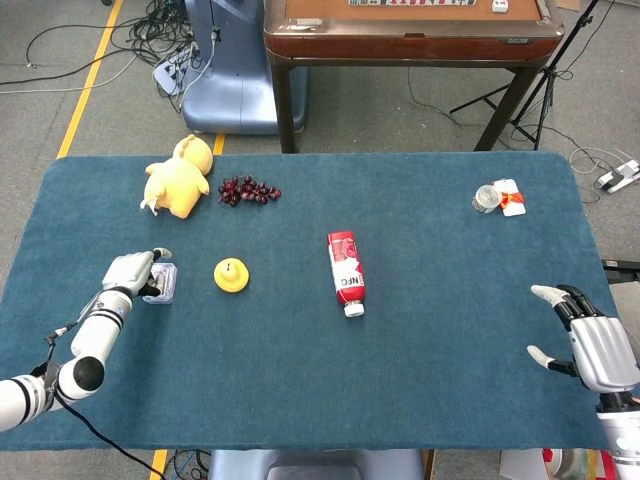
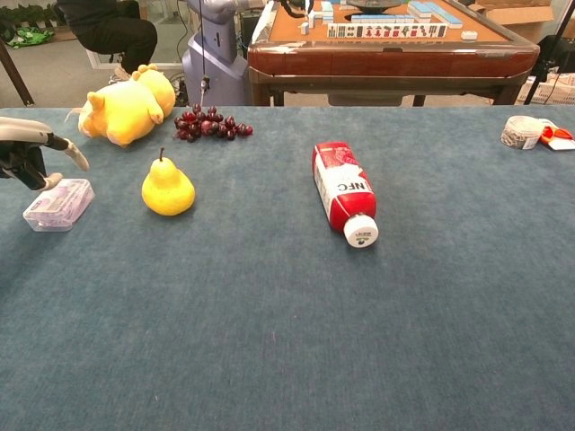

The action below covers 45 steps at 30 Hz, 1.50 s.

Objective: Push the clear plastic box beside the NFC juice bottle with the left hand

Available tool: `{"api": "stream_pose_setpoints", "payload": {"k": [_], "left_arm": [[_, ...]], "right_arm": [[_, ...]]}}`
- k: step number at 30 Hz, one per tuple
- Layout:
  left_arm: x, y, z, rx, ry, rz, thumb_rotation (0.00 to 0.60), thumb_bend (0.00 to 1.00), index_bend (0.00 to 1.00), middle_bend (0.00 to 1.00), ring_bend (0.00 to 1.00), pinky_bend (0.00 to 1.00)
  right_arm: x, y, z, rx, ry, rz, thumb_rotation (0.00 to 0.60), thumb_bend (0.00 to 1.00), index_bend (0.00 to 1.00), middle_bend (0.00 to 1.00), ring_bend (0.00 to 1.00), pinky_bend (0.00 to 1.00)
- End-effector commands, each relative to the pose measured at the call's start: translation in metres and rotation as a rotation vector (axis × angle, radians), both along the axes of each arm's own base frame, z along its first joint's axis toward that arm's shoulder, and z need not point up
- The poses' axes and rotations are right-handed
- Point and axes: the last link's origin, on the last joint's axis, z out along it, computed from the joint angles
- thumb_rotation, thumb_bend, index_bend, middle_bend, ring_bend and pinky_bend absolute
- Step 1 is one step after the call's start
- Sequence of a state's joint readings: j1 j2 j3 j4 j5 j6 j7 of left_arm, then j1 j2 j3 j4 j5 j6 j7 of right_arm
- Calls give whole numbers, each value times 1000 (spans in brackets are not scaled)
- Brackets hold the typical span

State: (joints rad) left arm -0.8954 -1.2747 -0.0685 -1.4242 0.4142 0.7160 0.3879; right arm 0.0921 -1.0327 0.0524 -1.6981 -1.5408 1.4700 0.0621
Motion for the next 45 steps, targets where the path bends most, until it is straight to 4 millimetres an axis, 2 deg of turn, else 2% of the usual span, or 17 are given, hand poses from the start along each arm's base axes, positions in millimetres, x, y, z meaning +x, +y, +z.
{"api": "stream_pose_setpoints", "payload": {"k": [1,6,21,38,42,45], "left_arm": [[-3,3,0,-2,22,32,600,619,186,1000,1000,1000],[-5,3,0,-28,48,60,600,619,187,1000,1000,1000],[5,-11,4,-107,56,35,600,618,235,1000,1000,1000],[6,-56,20,-214,131,-25,600,617,324,1000,1000,1000],[12,-65,25,-191,60,-21,600,616,363,1000,1000,1000],[13,-66,34,-133,-6,-22,600,615,357,1000,1000,1000]], "right_arm": [[0,0,0,1,-1,-1,600,14,228,269,162,486],[0,0,-1,7,0,-1,600,14,228,269,162,486],[0,0,-2,12,1,-4,600,14,228,269,162,486],[0,0,-6,25,4,-4,600,14,228,269,162,486],[0,0,-6,24,4,-5,600,14,228,269,162,486],[0,1,-6,27,5,-4,600,14,228,269,162,486]]}}
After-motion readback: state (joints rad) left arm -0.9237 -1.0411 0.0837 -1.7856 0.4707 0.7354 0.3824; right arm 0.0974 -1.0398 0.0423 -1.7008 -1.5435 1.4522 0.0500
